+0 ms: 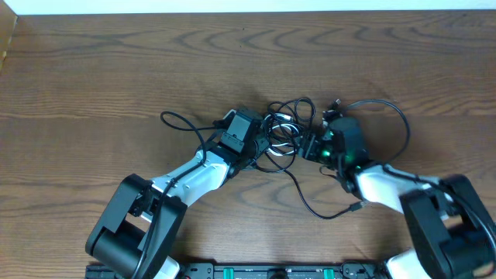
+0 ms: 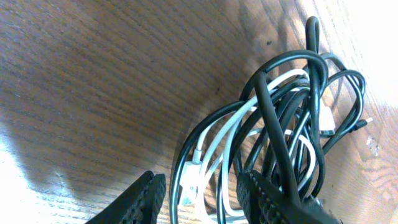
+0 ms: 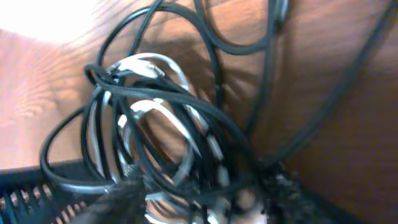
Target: Untangle cables
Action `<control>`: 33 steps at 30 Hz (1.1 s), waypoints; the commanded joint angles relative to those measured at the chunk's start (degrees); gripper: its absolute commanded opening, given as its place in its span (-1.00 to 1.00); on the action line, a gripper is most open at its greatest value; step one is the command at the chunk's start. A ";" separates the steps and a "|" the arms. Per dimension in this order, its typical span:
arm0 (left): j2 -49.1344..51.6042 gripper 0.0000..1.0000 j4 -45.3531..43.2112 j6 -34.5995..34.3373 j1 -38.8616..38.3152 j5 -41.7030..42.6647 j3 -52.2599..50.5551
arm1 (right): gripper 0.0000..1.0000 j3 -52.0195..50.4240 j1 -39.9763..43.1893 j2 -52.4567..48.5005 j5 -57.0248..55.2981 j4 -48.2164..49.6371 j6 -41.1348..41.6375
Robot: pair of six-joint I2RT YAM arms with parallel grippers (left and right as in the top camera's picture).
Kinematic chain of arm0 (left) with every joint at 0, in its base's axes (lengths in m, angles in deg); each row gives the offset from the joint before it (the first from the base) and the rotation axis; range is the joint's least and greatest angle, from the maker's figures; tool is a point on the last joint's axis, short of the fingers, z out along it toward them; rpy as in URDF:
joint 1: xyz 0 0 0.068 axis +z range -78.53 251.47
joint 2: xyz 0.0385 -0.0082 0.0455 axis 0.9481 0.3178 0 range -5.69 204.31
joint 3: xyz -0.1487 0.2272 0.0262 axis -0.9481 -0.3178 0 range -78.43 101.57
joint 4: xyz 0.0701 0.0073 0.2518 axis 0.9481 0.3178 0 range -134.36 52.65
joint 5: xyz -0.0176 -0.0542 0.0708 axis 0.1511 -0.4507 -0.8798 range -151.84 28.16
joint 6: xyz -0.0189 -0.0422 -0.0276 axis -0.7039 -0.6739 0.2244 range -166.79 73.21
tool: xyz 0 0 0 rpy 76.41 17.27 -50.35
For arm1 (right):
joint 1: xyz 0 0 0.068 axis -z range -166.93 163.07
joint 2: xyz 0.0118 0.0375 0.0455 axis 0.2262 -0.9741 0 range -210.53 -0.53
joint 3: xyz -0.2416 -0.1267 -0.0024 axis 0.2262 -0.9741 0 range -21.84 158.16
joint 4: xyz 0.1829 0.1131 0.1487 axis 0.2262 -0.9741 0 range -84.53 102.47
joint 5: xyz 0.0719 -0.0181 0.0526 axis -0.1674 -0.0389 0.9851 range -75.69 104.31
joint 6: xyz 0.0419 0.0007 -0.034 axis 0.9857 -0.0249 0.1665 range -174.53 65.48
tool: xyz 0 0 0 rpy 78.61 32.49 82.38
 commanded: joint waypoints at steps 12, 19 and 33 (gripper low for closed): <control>0.61 -0.11 -1.95 0.94 -0.72 -1.40 -0.11 | -0.77 1.55 -0.15 -3.63 -4.24 -3.52 11.85; 1.57 -0.11 -2.36 0.94 -2.19 -3.61 -0.11 | -0.75 1.55 -0.15 -3.63 -3.82 -3.56 11.82; 5.27 -0.11 -9.94 0.98 -2.16 -5.73 -0.11 | -0.67 1.55 -0.15 -3.63 -3.82 -3.56 10.71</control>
